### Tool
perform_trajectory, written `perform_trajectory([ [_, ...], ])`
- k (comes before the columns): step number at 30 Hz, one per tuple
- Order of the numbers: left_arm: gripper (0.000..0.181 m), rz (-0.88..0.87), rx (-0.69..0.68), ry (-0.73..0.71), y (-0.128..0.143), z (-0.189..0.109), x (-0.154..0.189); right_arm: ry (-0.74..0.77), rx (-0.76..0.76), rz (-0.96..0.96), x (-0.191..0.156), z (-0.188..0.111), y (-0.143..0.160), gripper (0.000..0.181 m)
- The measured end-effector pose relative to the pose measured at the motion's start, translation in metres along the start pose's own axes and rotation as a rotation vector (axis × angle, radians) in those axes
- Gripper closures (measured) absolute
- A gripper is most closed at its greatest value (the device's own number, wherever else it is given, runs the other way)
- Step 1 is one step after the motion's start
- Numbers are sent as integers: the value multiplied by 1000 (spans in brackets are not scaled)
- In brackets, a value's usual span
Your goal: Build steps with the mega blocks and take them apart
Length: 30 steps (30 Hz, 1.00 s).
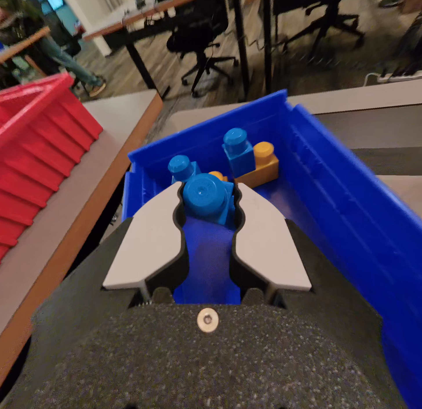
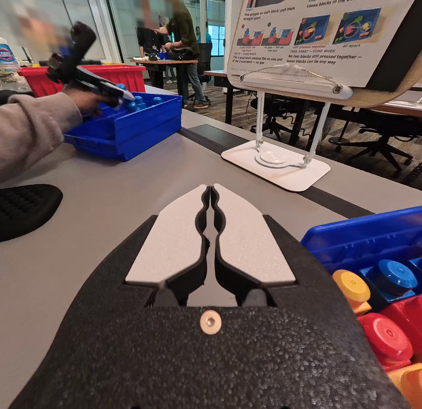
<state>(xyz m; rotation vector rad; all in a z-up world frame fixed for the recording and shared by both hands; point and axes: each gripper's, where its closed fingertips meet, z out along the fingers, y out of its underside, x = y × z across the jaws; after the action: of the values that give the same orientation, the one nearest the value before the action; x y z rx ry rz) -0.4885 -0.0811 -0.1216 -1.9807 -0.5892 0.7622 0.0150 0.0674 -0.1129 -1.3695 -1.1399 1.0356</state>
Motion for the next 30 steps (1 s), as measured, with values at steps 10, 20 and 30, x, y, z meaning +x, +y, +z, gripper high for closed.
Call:
perform_trajectory([
  [10, 141, 78, 365, 274, -89, -135, 70, -9, -8, -3, -8, 1, -4, 179],
  [20, 141, 179, 474, 871, -76, -258, 279, -37, -34, -179, -65, 19, -15, 121],
  [30, 142, 65, 362, 1109, -30, -281, 359, 42, -143, -496, -73, 23, 1, 138],
])
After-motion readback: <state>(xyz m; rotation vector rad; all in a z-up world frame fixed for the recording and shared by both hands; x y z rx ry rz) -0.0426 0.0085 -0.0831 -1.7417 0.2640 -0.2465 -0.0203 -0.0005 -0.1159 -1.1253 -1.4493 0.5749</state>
